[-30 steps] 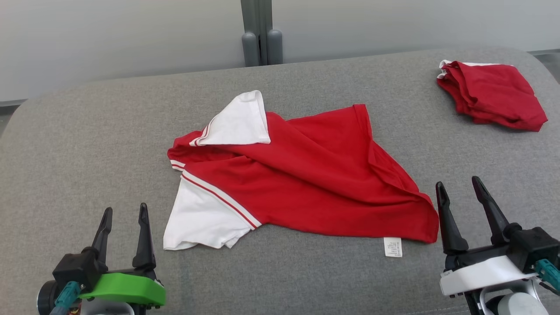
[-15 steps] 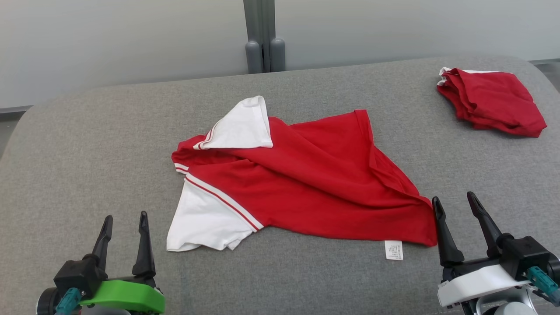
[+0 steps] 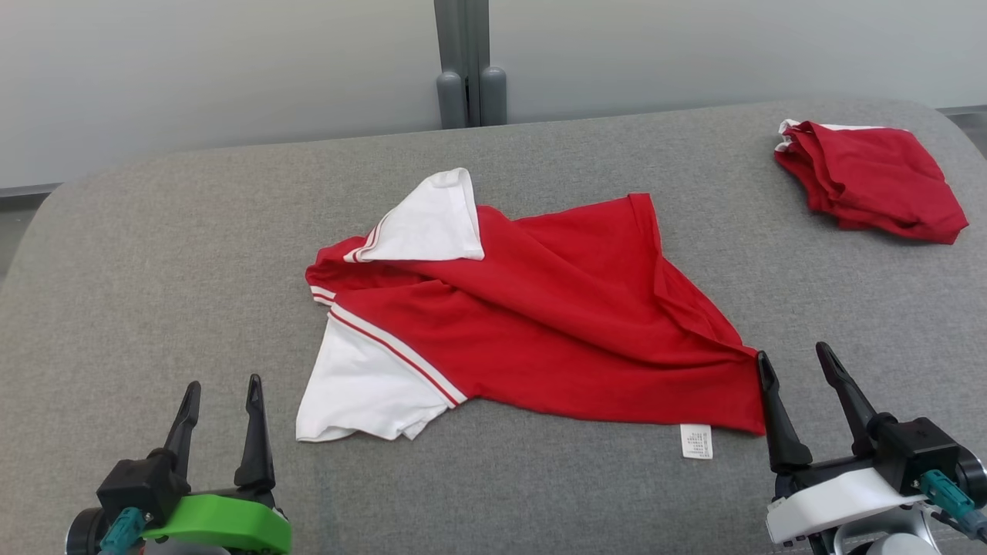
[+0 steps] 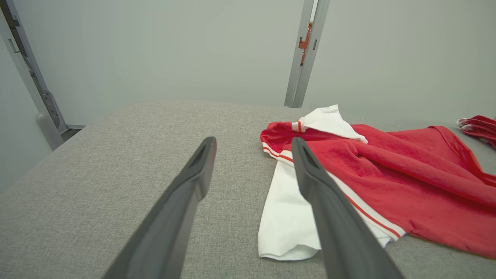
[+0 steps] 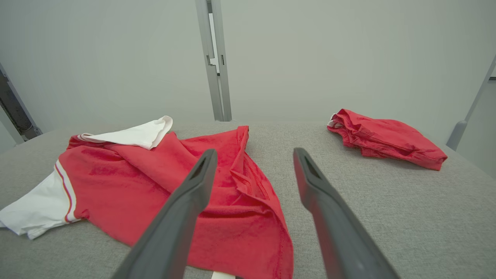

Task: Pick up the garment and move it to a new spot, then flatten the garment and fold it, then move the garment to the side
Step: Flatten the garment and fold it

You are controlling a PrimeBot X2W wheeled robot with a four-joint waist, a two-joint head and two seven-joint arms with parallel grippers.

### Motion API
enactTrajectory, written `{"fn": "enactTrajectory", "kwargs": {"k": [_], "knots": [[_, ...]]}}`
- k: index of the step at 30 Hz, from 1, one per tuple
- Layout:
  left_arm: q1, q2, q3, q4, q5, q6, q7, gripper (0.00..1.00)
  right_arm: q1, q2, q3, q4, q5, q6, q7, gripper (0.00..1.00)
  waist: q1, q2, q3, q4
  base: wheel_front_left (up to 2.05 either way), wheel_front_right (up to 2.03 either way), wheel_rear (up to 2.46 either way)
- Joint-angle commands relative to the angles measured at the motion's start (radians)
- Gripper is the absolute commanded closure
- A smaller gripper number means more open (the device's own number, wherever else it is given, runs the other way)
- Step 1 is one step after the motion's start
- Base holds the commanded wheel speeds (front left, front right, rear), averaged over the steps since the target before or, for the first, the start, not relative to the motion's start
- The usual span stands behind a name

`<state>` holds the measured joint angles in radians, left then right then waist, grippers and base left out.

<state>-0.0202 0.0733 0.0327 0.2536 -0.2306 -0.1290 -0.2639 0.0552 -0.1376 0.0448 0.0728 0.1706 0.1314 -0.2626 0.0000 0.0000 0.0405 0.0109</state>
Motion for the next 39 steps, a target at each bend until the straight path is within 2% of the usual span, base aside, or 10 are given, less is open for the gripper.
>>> {"fn": "enactTrajectory", "kwargs": {"k": [1, 19, 31, 39], "knots": [[0.006, 0.005, 0.003, -0.001, 0.004, -0.003, 0.000, 0.00, -0.008, 0.001, 0.000, 0.003, -0.007, -0.001, -0.003, 0.00, 0.0000, 0.0000, 0.000, -0.001, 0.00, 0.00, 0.00], [-0.035, 0.026, -0.034, 0.021, 0.003, -0.003, 0.000, 0.00, -0.040, -0.004, -0.003, 0.032, -0.019, -0.001, -0.003, 0.00, 0.0000, 0.0000, 0.039, -0.015, 0.00, 0.00, 0.00], [-0.140, 0.057, -0.113, 0.203, -0.027, -0.003, 0.000, 0.00, -0.135, -0.005, -0.021, 0.248, -0.017, -0.001, -0.003, 0.00, 0.0000, 0.0000, 0.130, -0.033, 0.00, 0.00, 0.00], [-0.200, 0.069, -0.128, 0.340, -0.054, -0.003, 0.000, 0.00, -0.199, 0.028, -0.019, 0.393, 0.003, -0.001, -0.003, 0.00, 0.0000, 0.0000, 0.180, -0.050, 0.00, 0.00, 0.00]]}}
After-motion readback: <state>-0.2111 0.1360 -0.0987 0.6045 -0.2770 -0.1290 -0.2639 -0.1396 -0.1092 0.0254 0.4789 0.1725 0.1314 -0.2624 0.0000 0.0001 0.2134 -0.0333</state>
